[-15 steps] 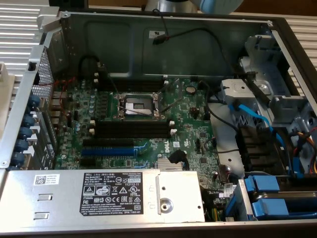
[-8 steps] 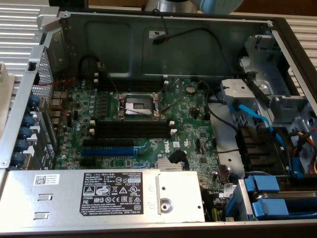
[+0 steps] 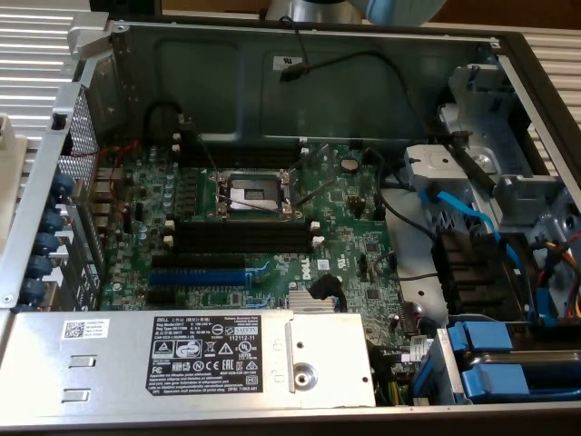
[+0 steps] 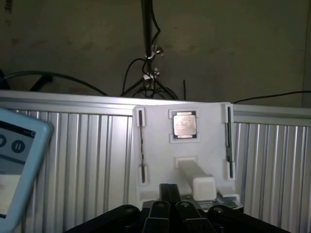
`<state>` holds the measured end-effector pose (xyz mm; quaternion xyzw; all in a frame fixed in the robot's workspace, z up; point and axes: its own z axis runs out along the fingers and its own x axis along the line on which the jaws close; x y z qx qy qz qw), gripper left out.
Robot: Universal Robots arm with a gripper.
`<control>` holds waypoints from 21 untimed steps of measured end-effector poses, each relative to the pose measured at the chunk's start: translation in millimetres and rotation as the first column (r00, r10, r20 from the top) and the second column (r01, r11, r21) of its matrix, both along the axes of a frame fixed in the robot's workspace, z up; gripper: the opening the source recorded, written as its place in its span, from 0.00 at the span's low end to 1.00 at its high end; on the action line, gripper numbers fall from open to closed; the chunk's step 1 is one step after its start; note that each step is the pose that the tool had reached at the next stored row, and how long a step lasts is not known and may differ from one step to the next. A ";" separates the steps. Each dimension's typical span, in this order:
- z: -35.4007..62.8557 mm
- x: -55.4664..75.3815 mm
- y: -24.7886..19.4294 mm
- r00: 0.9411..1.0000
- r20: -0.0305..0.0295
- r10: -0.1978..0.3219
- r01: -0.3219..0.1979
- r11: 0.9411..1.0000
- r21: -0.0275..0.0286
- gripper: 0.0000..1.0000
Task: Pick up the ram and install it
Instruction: 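Pick up the ram and move it above insertion slot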
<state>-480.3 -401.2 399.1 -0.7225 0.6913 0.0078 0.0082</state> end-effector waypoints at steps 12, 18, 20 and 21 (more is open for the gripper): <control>-5.6 -13.3 2.2 1.000 -0.006 0.013 -0.013 1.000 0.000 0.11; -9.0 -13.2 2.1 1.000 -0.008 0.014 -0.014 1.000 0.000 0.11; -9.0 -13.2 2.1 1.000 -0.007 0.014 -0.014 1.000 0.000 0.11; -9.0 -13.2 2.2 1.000 -0.007 0.014 -0.014 1.000 0.000 0.11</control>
